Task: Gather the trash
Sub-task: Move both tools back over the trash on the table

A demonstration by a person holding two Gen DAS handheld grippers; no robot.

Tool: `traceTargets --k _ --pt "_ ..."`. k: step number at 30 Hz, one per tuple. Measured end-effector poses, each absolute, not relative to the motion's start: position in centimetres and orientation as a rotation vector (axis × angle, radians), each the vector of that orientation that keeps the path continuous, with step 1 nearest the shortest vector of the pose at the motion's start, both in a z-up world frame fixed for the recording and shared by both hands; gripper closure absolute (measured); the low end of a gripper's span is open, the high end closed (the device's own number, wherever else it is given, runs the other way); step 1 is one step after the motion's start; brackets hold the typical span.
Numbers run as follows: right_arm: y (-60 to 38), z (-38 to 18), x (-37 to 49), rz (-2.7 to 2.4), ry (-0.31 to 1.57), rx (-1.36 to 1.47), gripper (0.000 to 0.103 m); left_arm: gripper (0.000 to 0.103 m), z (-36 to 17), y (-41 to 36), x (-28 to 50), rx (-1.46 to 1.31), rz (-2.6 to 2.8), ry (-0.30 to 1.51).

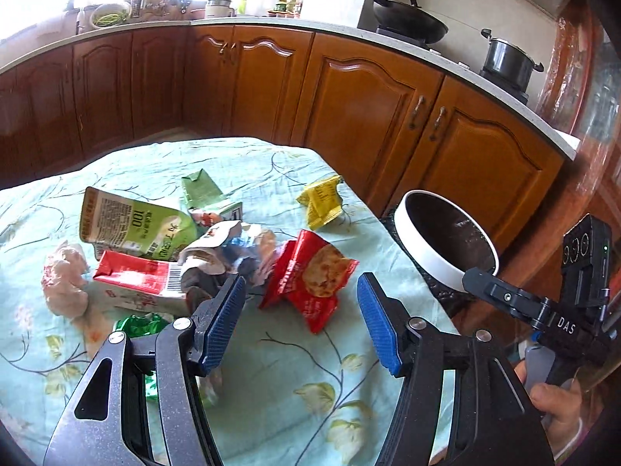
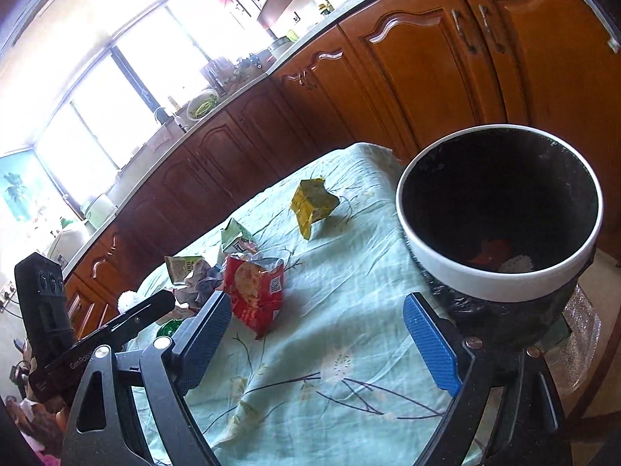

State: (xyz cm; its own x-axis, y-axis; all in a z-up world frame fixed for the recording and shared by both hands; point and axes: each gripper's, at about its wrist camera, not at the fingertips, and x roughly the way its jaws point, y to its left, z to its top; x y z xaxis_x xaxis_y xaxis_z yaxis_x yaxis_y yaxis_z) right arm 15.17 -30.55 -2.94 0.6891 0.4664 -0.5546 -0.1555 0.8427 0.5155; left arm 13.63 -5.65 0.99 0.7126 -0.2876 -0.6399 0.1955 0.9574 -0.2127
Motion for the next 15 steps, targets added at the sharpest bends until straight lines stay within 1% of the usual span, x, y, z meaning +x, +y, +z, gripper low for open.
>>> traceTargets --k 4,7,8,11,15 --pt "-28.8 -3.1 15.3 0.379 0.742 0.435 0.012 0.041 0.7 -4.0 13.3 -0.135 -0.239 0.732" --pt "-27.6 -3.3 15.7 0.381 0.731 0.419 0.01 0.034 0.4 -2.5 13.1 -0.14 -0.208 0.731" --pt "-27.3 -3.4 15.7 0.375 0.724 0.417 0.007 0.032 0.4 -2.2 13.1 -0.142 -0.197 0.731" --pt "-26.4 -3.5 16.0 0.387 0.711 0.415 0.006 0.028 0.2 -1.0 13.4 -0.152 -0.173 0.735" --pt "-25.3 -4.0 17.1 0.387 0.742 0.418 0.005 0.028 -0.2 -0.3 14.2 -0.13 -0.147 0.756"
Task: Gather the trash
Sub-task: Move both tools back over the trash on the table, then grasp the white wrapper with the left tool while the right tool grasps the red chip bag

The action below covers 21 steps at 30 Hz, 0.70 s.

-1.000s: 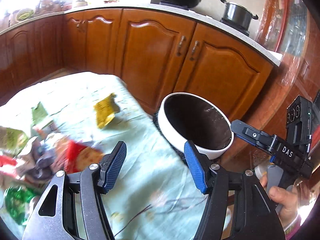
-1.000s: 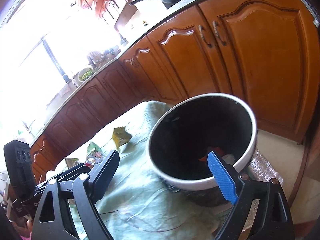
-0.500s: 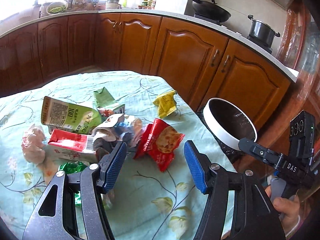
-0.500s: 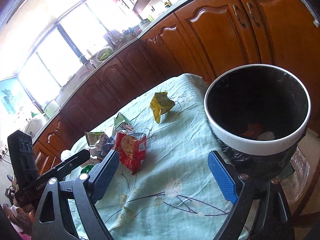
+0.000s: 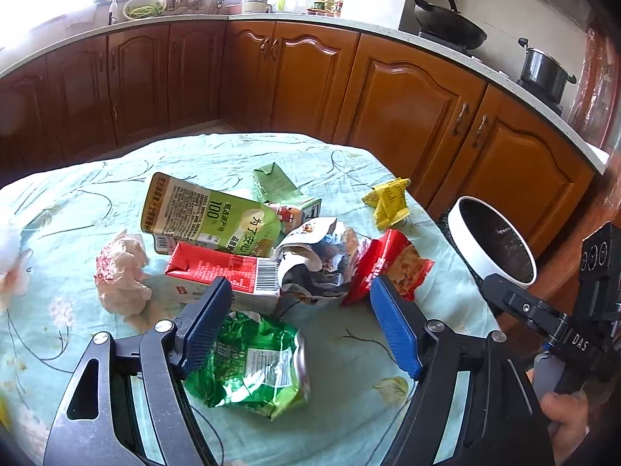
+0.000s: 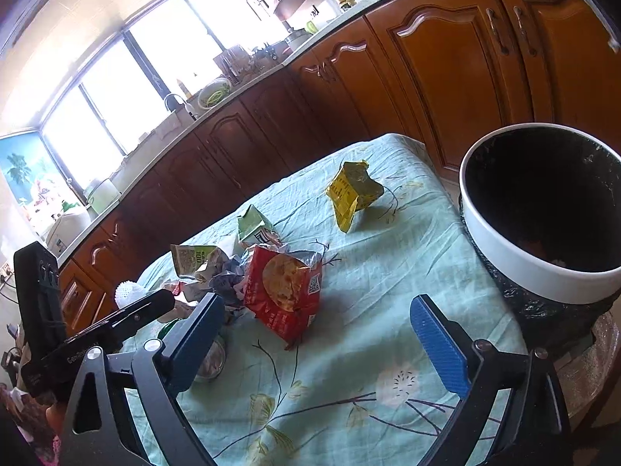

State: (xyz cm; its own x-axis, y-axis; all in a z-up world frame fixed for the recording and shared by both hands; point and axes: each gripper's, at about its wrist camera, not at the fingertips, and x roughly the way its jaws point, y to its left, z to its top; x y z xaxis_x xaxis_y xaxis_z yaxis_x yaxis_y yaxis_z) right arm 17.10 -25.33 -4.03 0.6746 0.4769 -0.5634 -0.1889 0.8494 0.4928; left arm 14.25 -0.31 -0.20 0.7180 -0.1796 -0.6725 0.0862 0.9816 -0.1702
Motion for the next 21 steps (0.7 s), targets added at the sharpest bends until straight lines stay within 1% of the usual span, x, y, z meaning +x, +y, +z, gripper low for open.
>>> traceTargets --k 5,7,9,10,11,12,13,14,15,16,17,18,19,21 --pt "-24.6 -5.1 18.9 0.436 0.806 0.508 0.007 0.028 -0.4 0.0 15.5 -0.1 -0.142 0.771" --pt "-24.2 -5.3 19.5 0.447 0.822 0.518 0.014 0.028 -0.4 -0.1 16.2 -0.079 -0.144 0.781" --pt "-23.8 -5.7 20.1 0.436 0.843 0.511 0.032 0.028 -0.5 -0.4 17.0 -0.059 -0.154 0.796" --pt "-23.6 -5.9 20.4 0.434 0.851 0.511 0.037 0.028 -0.6 -0.5 17.3 -0.048 -0.154 0.803" --pt "-23.5 -6.2 20.7 0.433 0.861 0.518 0.044 0.028 -0.7 -0.6 17.6 -0.04 -0.156 0.808" --pt "-23.5 -6.5 21.0 0.433 0.87 0.525 0.049 0.028 -0.9 -0.7 18.0 -0.029 -0.161 0.816" --pt "-23.4 -6.8 21.3 0.437 0.881 0.533 0.052 0.028 -1.0 -0.8 18.3 -0.018 -0.16 0.822" --pt "-23.3 -7.1 21.6 0.446 0.892 0.542 0.059 0.028 -1.2 -1.0 18.5 -0.009 -0.16 0.828" --pt "-23.3 -7.3 21.7 0.454 0.897 0.546 0.072 0.033 -1.5 -1.2 18.8 0.0 -0.163 0.84" --pt "-23.1 -7.5 21.8 0.459 0.901 0.543 0.08 0.039 -1.7 -1.3 19.0 0.006 -0.168 0.849" --pt "-23.1 -7.5 21.8 0.459 0.901 0.538 0.091 0.053 -1.9 -1.5 19.2 0.01 -0.177 0.859" --pt "-23.1 -7.5 21.6 0.46 0.896 0.536 0.091 0.07 -2.2 -1.6 19.4 0.01 -0.191 0.872" --pt "-23.2 -7.4 21.5 0.464 0.887 0.534 0.091 0.076 -2.3 -1.7 19.5 0.01 -0.198 0.879" --pt "-23.5 -7.0 21.0 0.478 0.872 0.529 0.094 0.082 -2.2 -1.9 19.2 0.02 -0.201 0.866"
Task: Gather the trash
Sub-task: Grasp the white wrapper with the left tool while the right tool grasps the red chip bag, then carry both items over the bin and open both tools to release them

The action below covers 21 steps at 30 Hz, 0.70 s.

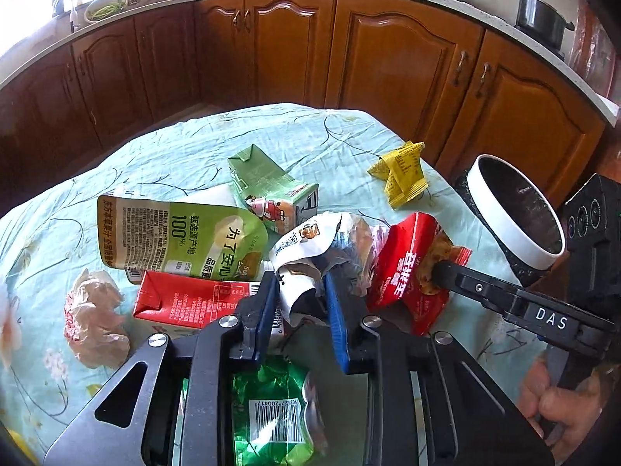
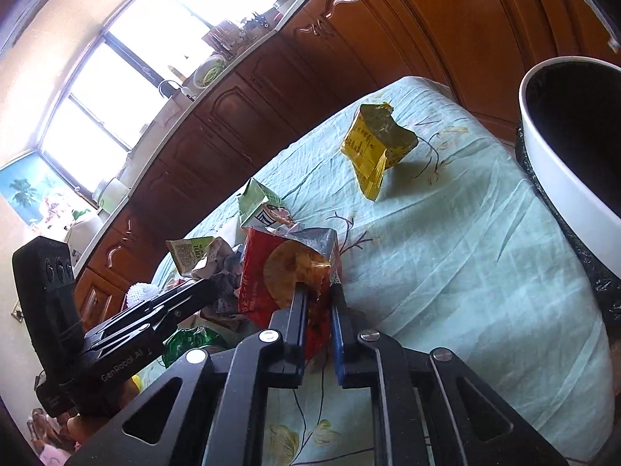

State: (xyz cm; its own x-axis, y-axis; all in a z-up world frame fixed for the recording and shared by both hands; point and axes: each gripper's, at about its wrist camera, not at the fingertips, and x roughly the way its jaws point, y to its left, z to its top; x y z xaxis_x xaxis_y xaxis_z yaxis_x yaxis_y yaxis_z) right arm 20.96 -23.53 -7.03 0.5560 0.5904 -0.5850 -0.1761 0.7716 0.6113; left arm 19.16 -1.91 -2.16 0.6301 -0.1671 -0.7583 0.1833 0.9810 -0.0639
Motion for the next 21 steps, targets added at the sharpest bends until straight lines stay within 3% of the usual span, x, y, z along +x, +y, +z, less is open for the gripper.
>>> traceTargets --k 2,21 --pt "-23.8 -6.4 20.3 0.491 0.855 0.523 0.095 0.086 -1.9 -2.0 18.8 0.018 -0.214 0.856" --pt "-32.6 -2.2 15.5 0.307 0.715 0.423 0.095 0.086 2.0 -6.1 15.4 -0.069 -0.37 0.773"
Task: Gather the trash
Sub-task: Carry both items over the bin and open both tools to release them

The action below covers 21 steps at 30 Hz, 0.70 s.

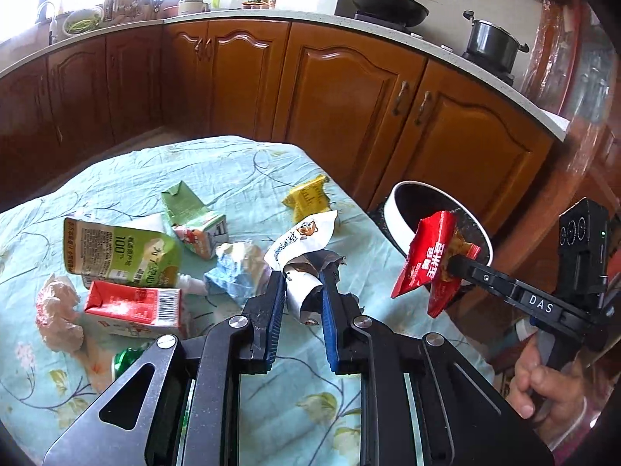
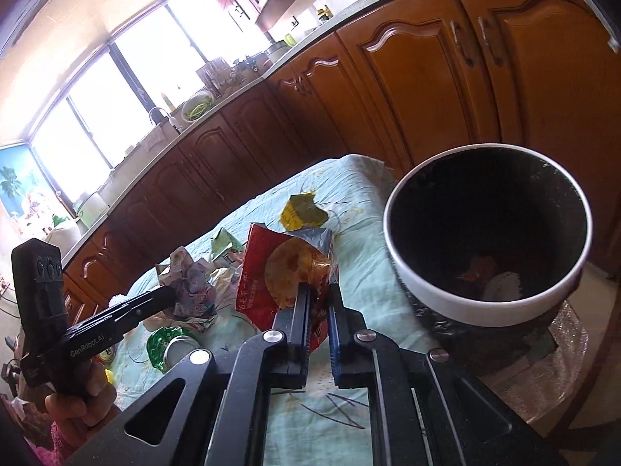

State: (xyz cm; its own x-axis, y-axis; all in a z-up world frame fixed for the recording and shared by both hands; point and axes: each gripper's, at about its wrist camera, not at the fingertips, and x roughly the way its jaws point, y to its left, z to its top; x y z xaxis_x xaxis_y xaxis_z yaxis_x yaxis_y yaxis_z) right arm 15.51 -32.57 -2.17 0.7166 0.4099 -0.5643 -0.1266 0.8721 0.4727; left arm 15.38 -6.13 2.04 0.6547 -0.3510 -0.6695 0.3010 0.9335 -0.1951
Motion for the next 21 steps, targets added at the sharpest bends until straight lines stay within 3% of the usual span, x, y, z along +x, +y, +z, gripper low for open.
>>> traceTargets --k 21 --pt "-40.7 -1.5 15.0 0.095 0.668 0.379 0.095 0.086 1.1 -16.8 17.7 -0.028 -0.533 0.809"
